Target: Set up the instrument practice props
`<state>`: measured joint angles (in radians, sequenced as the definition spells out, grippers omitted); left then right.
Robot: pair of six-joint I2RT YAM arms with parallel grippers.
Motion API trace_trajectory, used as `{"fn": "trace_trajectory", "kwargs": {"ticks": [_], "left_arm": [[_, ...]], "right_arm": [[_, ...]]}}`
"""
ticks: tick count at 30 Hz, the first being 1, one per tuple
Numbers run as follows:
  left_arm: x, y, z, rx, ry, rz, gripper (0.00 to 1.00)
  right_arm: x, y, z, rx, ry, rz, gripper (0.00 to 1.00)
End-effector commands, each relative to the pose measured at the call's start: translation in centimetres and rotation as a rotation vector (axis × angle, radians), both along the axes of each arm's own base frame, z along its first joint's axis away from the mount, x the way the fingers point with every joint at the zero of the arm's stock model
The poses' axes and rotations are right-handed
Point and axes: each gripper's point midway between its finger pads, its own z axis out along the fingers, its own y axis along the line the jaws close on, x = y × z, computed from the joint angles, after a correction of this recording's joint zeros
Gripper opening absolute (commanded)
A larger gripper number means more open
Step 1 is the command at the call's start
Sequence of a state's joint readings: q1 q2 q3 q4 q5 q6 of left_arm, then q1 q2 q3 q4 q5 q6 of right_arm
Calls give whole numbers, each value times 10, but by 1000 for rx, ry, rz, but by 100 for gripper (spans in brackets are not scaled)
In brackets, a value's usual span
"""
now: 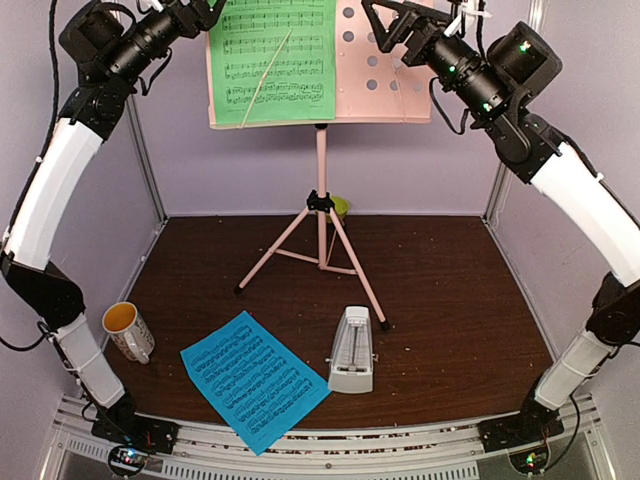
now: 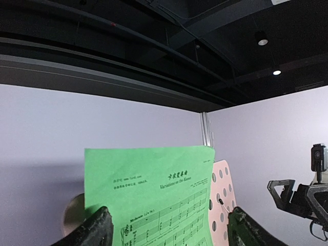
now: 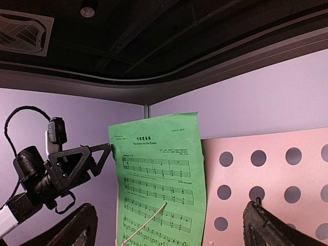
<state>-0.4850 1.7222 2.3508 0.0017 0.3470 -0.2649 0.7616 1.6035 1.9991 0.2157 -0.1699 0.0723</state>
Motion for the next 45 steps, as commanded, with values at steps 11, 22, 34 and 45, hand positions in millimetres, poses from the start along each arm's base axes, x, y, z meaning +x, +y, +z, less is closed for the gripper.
{"fn": "trace_trajectory", "kwargs": {"ticks": [11, 22, 34, 45], "left_arm": [[-9, 28, 7, -38, 56, 106, 79], [-10, 53, -43, 22, 245, 141, 81], [-54, 67, -218, 113, 631, 87, 88], [-88, 89, -427, 334, 1149, 261, 80]], "right_arm": [[-5, -32, -11, -30, 70, -120, 100], [-14, -62, -31, -93, 198, -182, 100], [-39, -56, -166, -199, 526, 2, 100], [-69, -45, -252, -292, 644, 25, 97]]}}
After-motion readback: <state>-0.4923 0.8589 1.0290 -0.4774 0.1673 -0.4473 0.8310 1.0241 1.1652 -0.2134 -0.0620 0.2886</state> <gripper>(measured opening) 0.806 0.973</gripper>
